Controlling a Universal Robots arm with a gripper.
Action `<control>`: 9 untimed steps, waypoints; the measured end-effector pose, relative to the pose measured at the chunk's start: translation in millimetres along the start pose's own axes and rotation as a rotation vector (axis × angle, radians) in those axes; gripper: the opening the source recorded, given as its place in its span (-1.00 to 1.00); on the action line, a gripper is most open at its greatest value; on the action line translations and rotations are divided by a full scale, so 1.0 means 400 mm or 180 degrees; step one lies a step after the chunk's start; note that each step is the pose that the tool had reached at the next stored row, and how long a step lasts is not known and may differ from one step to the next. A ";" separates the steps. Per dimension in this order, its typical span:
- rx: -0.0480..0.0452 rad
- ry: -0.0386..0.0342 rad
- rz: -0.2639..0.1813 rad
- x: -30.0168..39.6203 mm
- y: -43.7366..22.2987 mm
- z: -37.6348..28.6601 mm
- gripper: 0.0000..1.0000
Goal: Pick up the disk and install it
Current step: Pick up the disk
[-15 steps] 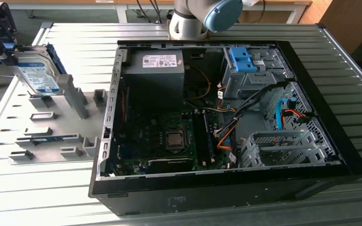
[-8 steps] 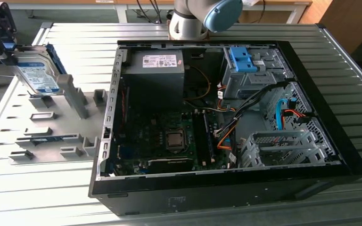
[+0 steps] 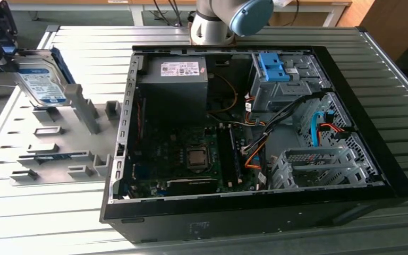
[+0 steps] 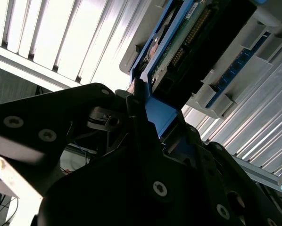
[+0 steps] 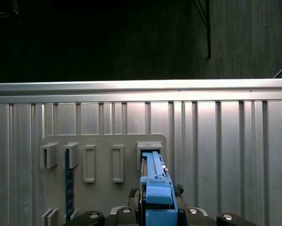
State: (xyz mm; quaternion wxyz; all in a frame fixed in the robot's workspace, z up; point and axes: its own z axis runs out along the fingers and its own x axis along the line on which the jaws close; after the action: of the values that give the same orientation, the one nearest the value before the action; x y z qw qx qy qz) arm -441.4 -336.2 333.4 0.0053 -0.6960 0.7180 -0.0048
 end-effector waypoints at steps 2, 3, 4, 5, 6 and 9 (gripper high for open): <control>0.0001 0.0000 0.0000 0.000 0.000 -0.002 -0.27; 0.0001 -0.0001 0.0000 0.000 0.000 -0.003 -0.27; 0.0001 -0.0001 0.0000 0.000 0.000 -0.004 -0.27; 0.0001 0.0000 0.0000 0.000 0.000 -0.004 -0.27; 0.0001 0.0000 0.0000 0.000 0.000 -0.004 -0.27; 0.0000 0.0000 0.0000 0.000 0.000 -0.008 -0.27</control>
State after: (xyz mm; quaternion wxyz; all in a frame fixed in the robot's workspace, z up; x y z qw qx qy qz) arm -441.4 -336.1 336.4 0.0054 -0.6960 0.7180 -0.0048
